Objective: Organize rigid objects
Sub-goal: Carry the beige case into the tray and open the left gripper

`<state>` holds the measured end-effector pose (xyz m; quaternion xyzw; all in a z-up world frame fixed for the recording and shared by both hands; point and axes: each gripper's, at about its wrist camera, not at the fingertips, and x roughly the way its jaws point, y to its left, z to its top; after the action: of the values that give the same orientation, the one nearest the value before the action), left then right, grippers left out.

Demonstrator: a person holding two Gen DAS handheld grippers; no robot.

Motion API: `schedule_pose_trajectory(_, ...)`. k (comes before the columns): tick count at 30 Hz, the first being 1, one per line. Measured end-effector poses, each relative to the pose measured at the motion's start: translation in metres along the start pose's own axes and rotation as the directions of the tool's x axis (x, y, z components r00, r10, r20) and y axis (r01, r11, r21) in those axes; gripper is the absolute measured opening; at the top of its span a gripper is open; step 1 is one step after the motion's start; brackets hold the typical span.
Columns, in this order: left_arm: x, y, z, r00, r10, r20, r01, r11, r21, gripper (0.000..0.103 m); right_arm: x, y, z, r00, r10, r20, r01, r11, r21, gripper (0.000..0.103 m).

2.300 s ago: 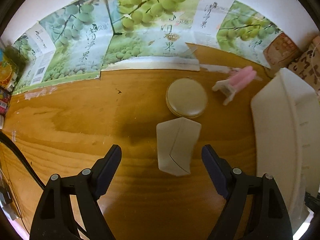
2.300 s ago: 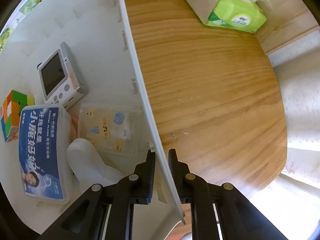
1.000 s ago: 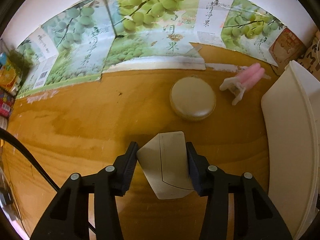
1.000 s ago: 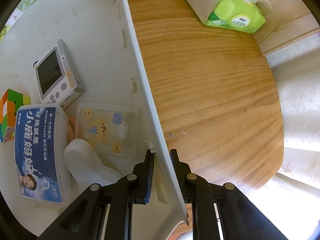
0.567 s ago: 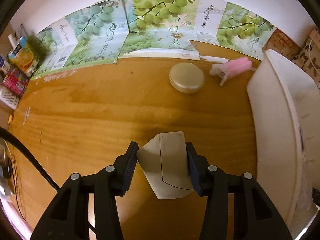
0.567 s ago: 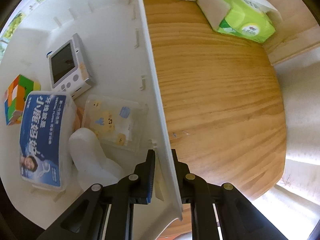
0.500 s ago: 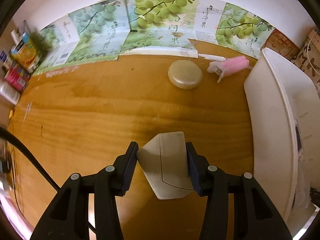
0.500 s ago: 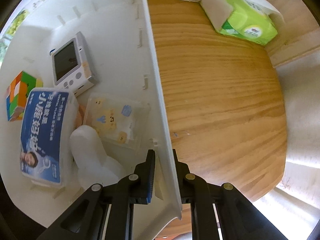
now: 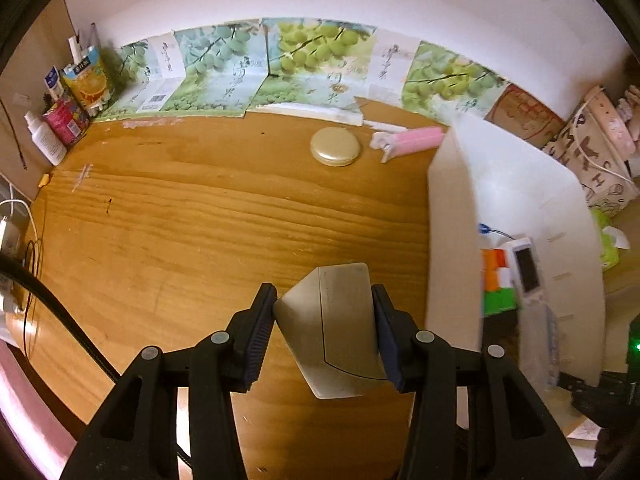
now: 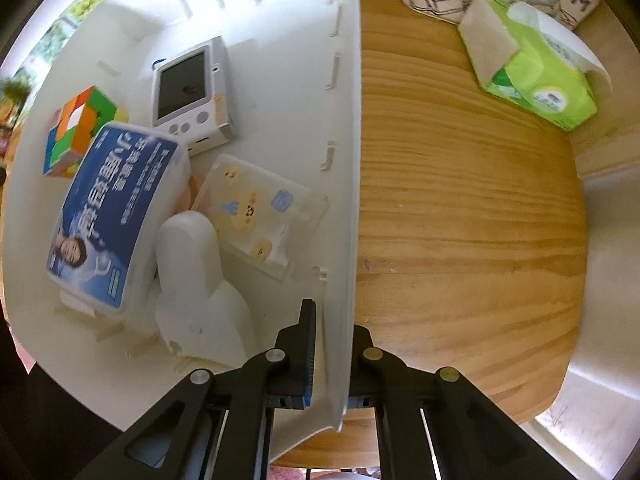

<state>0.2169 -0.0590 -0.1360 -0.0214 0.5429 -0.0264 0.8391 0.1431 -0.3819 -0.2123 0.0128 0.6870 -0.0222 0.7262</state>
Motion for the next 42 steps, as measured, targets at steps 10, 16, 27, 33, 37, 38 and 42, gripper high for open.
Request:
schedule_pose_trajectory(10,-0.038,-0.052,-0.021,0.996,-0.061,0.066,0.058,0.997,0.042,0.051,-0.01,0.001,-0.037,0.998,0.057,0.019,-0.054,0.993,-0.109,0.005)
schedule_pose_trajectory(16,-0.048,-0.089,-0.035,0.992,-0.093,0.08,0.086,0.992,0.09,0.051,-0.016,-0.008,-0.041,0.995,0.096,0.029,-0.09,0.984,-0.152,0.007)
schedule_pose_trajectory(27,-0.048,-0.15,-0.056,0.988,-0.149,0.051,0.137,0.973,0.186,0.051,-0.021,-0.037,-0.041,0.988,0.15,0.035,-0.138,0.965,-0.222,0.01)
schedule_pose_trajectory(33,-0.049,-0.169,-0.059,0.986,-0.161,0.053,0.145,0.963,0.227,0.053,-0.029,-0.052,-0.021,0.987,0.16,0.036,-0.147,0.96,-0.24,0.01)
schedule_pose_trajectory(37,-0.054,-0.172,-0.057,0.984,-0.158,0.081,0.135,0.963,0.235,0.071,-0.032,-0.059,-0.017,0.986,0.163,0.038,-0.15,0.959,-0.239,0.01)
schedule_pose_trajectory(38,-0.054,-0.172,-0.056,0.984,-0.157,0.086,0.133,0.963,0.235,0.071,-0.032,-0.061,-0.017,0.986,0.164,0.038,-0.15,0.96,-0.238,0.01)
schedule_pose_trajectory(42,-0.054,-0.167,-0.054,0.984,-0.15,0.091,0.126,0.964,0.233,0.072,-0.032,-0.062,-0.013,0.986,0.163,0.039,-0.151,0.963,-0.224,0.01)
